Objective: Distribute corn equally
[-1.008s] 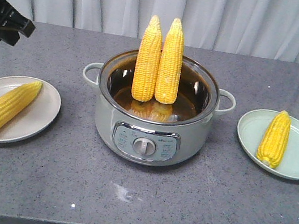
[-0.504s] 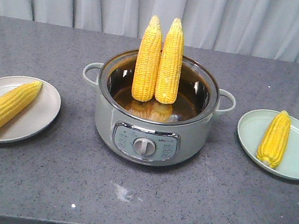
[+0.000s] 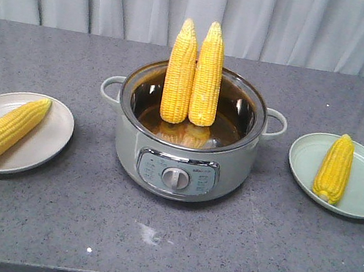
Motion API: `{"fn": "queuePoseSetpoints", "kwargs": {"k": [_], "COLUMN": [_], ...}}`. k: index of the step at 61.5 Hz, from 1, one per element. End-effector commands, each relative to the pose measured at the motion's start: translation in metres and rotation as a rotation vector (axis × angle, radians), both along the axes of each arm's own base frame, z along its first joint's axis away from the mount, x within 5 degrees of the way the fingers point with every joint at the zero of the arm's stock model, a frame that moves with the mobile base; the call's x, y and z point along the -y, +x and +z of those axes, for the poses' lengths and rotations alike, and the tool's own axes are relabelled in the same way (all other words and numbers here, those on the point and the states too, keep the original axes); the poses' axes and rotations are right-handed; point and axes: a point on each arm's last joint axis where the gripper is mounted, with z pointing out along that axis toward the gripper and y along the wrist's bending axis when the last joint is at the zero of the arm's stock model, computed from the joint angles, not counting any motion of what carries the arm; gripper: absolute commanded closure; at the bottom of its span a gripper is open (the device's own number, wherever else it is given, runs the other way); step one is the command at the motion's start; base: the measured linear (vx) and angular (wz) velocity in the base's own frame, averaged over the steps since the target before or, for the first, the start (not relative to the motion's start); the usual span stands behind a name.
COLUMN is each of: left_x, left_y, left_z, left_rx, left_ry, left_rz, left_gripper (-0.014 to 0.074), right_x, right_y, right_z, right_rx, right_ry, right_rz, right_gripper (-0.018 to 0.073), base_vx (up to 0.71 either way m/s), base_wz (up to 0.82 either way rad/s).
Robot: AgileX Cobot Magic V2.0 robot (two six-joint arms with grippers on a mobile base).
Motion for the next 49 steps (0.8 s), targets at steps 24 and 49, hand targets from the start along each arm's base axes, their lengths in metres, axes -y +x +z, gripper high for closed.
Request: {"fn": "queuePoseSetpoints", "kwargs": {"k": [24, 49], "left_x": [0.000, 0.001], "left_y": [-0.013, -0.015], "left_z": [0.024, 0.022], "left_rx": [0.099, 0.080], "left_ry": [-0.066, -0.058], "left_rz": [0.009, -0.002], "left_gripper": [0.0604, 0.0604], "right_x": [-0.094, -0.107], "right_y": [0.112, 0.161], "right_z": [-0.054, -0.113], "right_rx": [-0.061, -0.207], "right_ry": [-0.114, -0.070], "right_rz": [-0.093, -0.056], "right_gripper": [-0.0060, -0.0039], "base_vx": [0.00, 0.00], "base_wz": [0.00, 0.00]}}
